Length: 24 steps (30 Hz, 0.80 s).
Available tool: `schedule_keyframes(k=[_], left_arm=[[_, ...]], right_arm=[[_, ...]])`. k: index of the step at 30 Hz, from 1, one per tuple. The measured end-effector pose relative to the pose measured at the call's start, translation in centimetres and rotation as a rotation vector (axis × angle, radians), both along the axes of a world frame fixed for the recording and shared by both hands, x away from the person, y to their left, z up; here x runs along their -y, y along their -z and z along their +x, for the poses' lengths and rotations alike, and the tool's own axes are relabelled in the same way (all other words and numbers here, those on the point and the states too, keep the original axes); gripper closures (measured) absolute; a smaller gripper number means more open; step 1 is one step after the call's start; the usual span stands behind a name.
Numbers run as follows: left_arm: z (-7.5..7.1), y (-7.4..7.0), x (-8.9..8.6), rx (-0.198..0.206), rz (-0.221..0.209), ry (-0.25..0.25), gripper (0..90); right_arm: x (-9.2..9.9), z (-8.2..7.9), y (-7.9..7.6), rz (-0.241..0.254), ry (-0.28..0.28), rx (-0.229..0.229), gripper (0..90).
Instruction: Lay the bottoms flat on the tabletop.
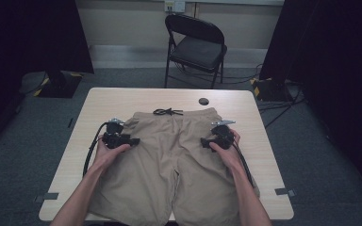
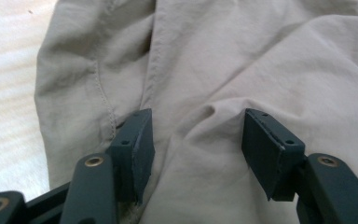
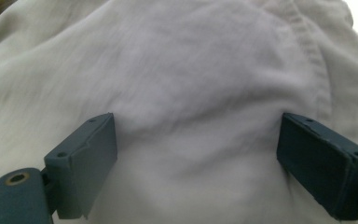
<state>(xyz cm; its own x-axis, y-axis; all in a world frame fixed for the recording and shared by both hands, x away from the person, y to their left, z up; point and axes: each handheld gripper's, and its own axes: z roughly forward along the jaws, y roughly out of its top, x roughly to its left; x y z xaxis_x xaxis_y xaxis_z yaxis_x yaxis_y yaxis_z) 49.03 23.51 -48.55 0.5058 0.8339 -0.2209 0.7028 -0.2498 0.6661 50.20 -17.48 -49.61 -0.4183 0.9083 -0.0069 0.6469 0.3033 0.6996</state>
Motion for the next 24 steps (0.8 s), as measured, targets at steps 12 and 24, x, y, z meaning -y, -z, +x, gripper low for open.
schedule_keyframes(k=[12,24], left_arm=[[1.3,0.6,0.1,0.076,0.004,-0.053,41.0],[-5.7,-2.6,-4.4,0.079,-0.106,0.045,50.9]], right_arm=[[-1.4,4.0,0.4,-0.007,0.000,-0.004,0.0],[2.7,-3.3,-4.6,0.125,-0.009,-0.022,14.7]])
